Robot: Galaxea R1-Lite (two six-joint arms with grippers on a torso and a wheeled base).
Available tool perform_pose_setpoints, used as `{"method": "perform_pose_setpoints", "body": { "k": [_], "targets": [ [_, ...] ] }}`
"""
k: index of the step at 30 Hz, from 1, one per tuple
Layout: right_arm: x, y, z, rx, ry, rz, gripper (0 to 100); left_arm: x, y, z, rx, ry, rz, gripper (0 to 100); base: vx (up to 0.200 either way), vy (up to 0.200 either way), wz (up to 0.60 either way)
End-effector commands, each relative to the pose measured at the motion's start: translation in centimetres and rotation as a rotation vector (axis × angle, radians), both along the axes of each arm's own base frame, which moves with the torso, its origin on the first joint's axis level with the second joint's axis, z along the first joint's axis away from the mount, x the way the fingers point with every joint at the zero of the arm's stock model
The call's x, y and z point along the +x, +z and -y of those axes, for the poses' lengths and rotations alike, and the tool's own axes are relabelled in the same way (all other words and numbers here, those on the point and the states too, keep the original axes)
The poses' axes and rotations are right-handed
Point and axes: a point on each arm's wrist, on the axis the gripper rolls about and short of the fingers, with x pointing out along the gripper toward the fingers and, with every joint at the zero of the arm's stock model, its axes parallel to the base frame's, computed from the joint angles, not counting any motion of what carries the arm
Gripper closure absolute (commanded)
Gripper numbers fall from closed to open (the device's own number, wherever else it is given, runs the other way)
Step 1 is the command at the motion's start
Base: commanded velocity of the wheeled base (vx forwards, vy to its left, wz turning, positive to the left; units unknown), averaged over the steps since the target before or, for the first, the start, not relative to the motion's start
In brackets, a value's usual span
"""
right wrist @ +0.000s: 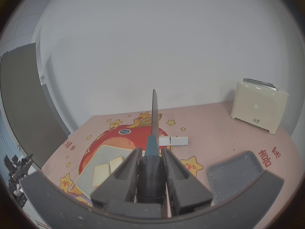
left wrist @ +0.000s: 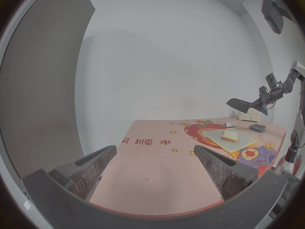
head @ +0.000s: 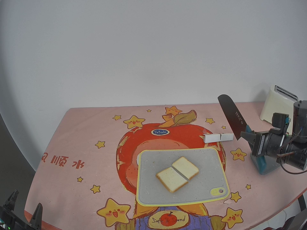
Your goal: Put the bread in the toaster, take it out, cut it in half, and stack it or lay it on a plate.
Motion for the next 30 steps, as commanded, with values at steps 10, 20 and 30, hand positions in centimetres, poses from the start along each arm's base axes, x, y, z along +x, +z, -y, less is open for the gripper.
{"method": "perform_pose_setpoints", "body": {
  "k": [10, 20, 30],
  "targets": [
    [0.6, -0.9, -0.3, -0.012, -0.001, -0.035, 100, 0.1, -0.5, 0.0, 0.002, 0.0, -0.023, 0, 0.0, 0.0, 0.0],
    [1.4, -2.9, -0.6, -0.048, -0.013, -0.107, 100, 0.1, -0.5, 0.0, 0.001, 0.0, -0.022, 0, 0.0, 0.0, 0.0],
    [1.6, -3.7, -0.7, -0.05, -0.023, -0.141, 100, 0.1, -0.5, 0.0, 0.002, 0.0, -0.023, 0, 0.0, 0.0, 0.0]
  ]
}}
